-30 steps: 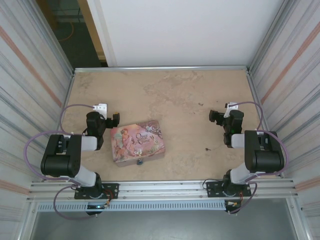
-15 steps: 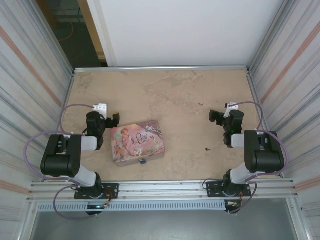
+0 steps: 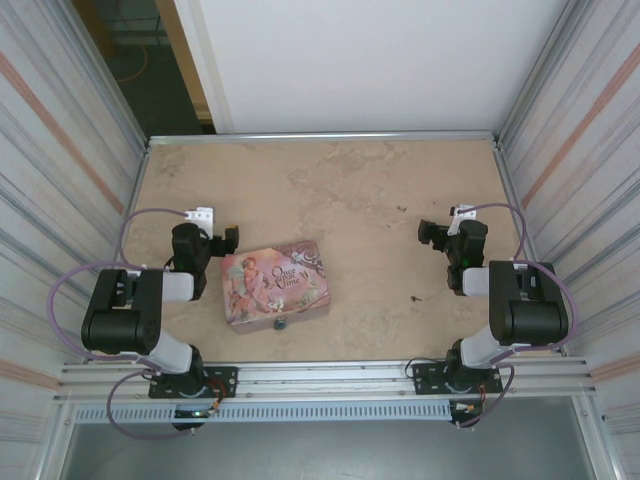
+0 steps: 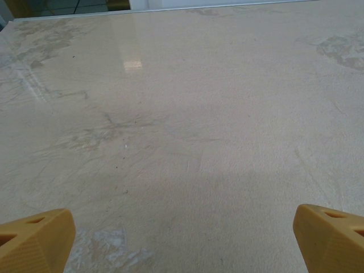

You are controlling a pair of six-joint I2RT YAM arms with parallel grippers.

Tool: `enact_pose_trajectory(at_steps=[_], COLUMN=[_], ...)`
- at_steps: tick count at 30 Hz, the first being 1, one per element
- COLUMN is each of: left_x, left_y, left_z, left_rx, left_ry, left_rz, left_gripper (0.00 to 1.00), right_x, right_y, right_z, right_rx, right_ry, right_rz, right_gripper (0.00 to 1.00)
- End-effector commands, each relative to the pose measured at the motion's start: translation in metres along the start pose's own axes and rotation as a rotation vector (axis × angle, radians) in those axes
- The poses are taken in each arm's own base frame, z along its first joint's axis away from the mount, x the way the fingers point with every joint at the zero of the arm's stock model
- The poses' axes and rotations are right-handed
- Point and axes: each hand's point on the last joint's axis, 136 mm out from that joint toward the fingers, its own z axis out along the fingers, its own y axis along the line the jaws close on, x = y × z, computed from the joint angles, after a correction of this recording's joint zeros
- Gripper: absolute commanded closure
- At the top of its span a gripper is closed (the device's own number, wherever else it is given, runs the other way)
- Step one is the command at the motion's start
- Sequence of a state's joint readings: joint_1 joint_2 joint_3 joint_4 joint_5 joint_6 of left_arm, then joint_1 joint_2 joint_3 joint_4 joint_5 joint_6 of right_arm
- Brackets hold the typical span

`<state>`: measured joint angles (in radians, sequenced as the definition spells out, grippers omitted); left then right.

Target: Unlock the padlock with the key

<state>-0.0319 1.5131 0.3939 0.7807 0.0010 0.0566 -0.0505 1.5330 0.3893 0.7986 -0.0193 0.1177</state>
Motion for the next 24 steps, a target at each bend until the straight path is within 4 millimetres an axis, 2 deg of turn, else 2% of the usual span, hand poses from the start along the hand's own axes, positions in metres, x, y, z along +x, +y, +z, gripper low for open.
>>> enact_pose_trajectory(at_steps=[1,5,8,14,17,22,24], left_x=[-0.011,-0.013,-0.020,-0.042,-0.057,-0.076,-0.074], left_y=[0.002,0.004,0.007,0.016,0.017,0.018,0.021], left_z=[0.002,0.000,-0.009,-0.034,-0.048,-0.076,-0.087], left_rx=[0.005,-0.008,-0.026,-0.068,-0.074,-0.070,-0.088], left_ry=[-0.027,-0.037,-0.059,-0.090,-0.105,-0.071,-0.034], left_rz=[0.009,0.003,-0.007,-0.035,-0.073,-0.197,-0.287], left_gripper=[0.01,0.01,0.01,0.01,0.01,0.01,0.01], right_x=[-0.006,-0.009,-0.016,-0.034,-0.040,-0.041,-0.040], right_y=[-0.001,0.002,0.004,0.000,0.004,0.023,0.036], right_z=[0.003,0.003,-0.001,-0.023,-0.036,-0.062,-0.071], right_rx=[0.009,-0.006,-0.006,0.027,0.013,-0.064,-0.122], right_ry=[-0.010,-0.008,-0.002,-0.026,-0.007,0.095,0.138], right_rz=[-0.028,-0.031,-0.038,-0.009,0.028,0.124,0.175], right_gripper=[0.01,0.01,0.01,0.01,0.01,0.01,0.01])
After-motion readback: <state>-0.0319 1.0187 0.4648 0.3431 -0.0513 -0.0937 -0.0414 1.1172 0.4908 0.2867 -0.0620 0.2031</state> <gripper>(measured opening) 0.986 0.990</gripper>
